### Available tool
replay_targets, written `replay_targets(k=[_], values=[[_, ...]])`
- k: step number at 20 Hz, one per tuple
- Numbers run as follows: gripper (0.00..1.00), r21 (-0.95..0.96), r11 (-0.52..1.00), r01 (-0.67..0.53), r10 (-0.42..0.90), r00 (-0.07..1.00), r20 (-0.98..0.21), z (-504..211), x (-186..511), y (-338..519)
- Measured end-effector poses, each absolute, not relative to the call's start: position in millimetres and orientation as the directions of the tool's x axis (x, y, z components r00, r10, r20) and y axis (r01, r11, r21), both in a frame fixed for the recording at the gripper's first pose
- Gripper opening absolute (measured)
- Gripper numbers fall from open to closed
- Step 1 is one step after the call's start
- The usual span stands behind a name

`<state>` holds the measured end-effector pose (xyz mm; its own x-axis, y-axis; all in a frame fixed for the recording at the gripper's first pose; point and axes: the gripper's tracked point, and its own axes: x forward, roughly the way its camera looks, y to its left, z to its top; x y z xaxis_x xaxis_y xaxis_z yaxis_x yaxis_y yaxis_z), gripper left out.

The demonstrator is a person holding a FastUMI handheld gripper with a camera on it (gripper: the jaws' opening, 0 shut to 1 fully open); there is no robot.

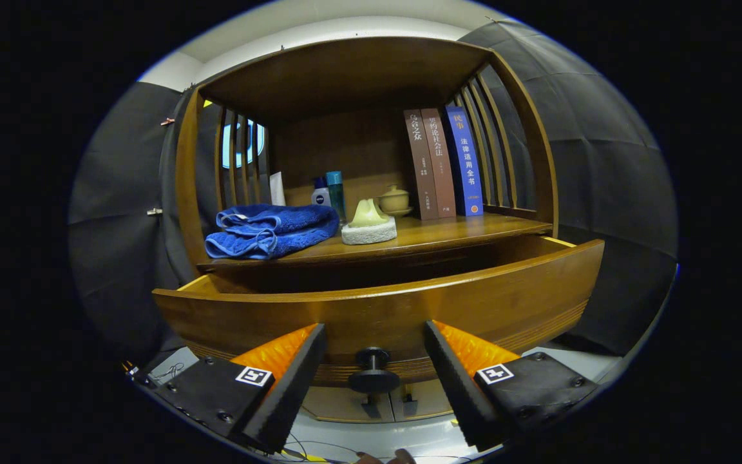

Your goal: Pull open the drawer, take out the items inside it, and place them on the countertop above the cabinet.

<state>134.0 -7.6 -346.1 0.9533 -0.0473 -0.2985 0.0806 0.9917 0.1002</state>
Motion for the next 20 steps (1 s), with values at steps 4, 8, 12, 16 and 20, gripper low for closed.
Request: replay_targets(k=[4,8,12,16,20], values=[[1.00,0.103,0.991,0.083,-0.049,0.953,-0.298,-351,164,-9],[0.99,0.101,0.991,0.088,-0.053,0.951,-0.304,-355,188,-9],[1.00,0.097,0.991,0.091,-0.057,0.950,-0.306,-358,204,-9],[0.99,0.096,0.990,0.100,-0.067,0.952,-0.299,-354,205,-9],[0.99,0.096,0.990,0.101,-0.068,0.952,-0.299,-354,204,-9]])
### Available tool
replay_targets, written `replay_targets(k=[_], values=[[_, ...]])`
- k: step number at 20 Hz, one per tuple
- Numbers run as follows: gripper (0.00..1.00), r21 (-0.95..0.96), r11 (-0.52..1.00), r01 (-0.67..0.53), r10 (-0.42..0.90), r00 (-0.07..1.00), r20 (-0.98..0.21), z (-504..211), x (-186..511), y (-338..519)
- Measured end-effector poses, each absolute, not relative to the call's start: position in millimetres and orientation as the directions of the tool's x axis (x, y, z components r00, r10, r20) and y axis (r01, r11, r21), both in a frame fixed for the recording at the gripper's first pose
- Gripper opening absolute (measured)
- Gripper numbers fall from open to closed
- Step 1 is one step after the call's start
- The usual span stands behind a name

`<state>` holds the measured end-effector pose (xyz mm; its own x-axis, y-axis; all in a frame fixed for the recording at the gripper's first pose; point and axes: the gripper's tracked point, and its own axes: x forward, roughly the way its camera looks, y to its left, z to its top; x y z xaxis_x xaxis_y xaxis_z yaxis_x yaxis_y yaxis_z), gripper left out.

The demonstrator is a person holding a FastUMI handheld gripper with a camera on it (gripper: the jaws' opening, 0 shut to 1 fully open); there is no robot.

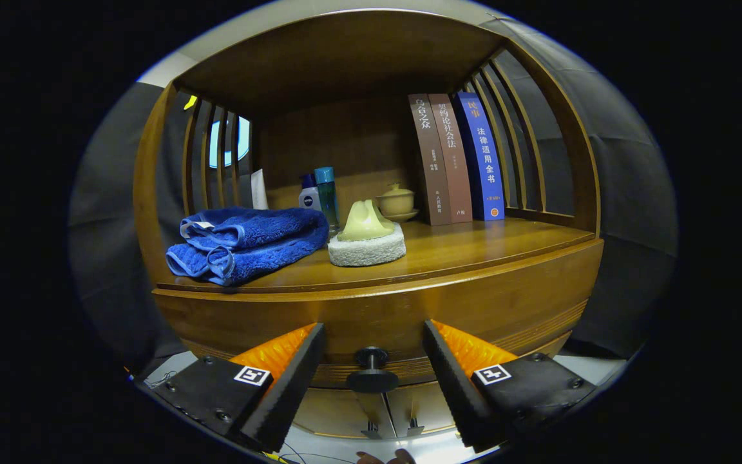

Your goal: Pull open the drawer, take out the items inside it, and place them on the countertop above the cabinet.

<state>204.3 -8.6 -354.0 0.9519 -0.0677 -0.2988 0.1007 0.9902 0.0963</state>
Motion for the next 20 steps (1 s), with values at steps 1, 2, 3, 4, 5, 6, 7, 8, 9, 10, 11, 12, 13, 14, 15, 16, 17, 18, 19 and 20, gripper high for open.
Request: replay_targets(k=[1,2,3,4,5,6,7,8,9,10,11,12,13,14,15,16,17,18,19,20], values=[[0.99,0.095,0.990,0.100,-0.067,0.952,-0.299,-353,205,-9],[0.99,0.095,0.991,0.100,-0.067,0.952,-0.299,-354,204,-8],[0.99,0.095,0.991,0.099,-0.066,0.952,-0.300,-354,204,-8],[0.99,0.097,0.991,0.097,-0.064,0.951,-0.302,-353,204,-8],[0.98,0.100,0.990,0.096,-0.062,0.951,-0.302,-353,204,-7],[0.97,0.098,0.991,0.095,-0.062,0.952,-0.300,-351,202,-7],[0.98,0.095,0.991,0.093,-0.061,0.953,-0.295,-347,200,-7],[0.99,0.091,0.992,0.091,-0.061,0.955,-0.289,-351,199,-7],[0.99,0.090,0.992,0.089,-0.060,0.957,-0.285,-347,197,-7],[0.99,0.090,0.992,0.088,-0.059,0.957,-0.282,-342,193,-6],[0.99,0.092,0.992,0.087,-0.059,0.959,-0.279,-337,189,-6],[0.99,0.093,0.992,0.089,-0.060,0.960,-0.274,-329,184,-6],[0.99,0.093,0.992,0.089,-0.061,0.960,-0.272,-319,178,-6],[0.99,0.093,0.993,0.079,-0.052,0.963,-0.263,-307,171,-2],[1.00,0.086,0.994,0.070,-0.046,0.967,-0.250,-292,166,-1],[1.00,0.078,0.995,0.061,-0.041,0.972,-0.233,-275,159,0],[1.00,0.070,0.996,0.053,-0.038,0.977,-0.208,-255,152,1],[1.00,0.063,0.997,0.048,-0.035,0.981,-0.193,-239,146,2],[0.99,0.057,0.998,0.041,-0.031,0.985,-0.172,-217,138,4],[0.99,0.053,0.998,0.034,-0.026,0.987,-0.158,-198,132,6]])
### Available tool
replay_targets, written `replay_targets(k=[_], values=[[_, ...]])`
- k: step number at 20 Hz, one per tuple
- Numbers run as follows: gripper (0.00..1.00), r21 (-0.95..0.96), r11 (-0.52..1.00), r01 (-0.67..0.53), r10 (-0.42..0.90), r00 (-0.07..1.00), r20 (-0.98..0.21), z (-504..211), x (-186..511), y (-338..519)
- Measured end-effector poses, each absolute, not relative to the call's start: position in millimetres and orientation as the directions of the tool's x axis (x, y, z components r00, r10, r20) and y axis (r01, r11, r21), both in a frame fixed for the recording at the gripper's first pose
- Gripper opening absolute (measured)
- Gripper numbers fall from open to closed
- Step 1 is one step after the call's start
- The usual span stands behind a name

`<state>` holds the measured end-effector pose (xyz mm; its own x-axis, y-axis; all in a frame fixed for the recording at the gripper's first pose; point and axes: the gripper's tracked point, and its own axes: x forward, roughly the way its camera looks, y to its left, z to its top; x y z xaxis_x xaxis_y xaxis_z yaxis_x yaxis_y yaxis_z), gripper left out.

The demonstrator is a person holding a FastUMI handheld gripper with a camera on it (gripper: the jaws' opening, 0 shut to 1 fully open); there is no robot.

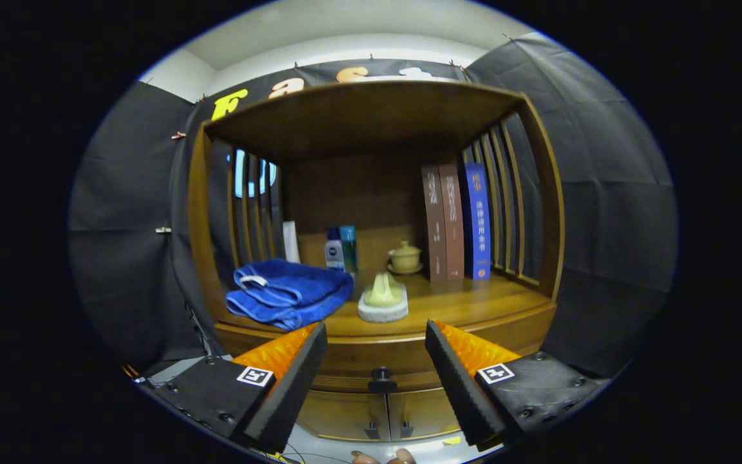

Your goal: Pull open the drawer, take out the items inside it, and place them on the countertop above the cabinet.

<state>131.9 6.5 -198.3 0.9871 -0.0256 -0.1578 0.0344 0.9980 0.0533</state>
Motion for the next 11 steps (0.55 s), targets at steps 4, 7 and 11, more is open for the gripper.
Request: replay_targets(k=[4,7,11], values=[[0.99,0.069,0.998,-0.010,0.016,0.995,-0.100,-122,108,18],[0.99,0.070,0.997,-0.031,0.037,0.996,-0.083,-84,89,23],[0.99,0.039,0.999,-0.021,0.024,0.997,-0.075,-46,62,24]])
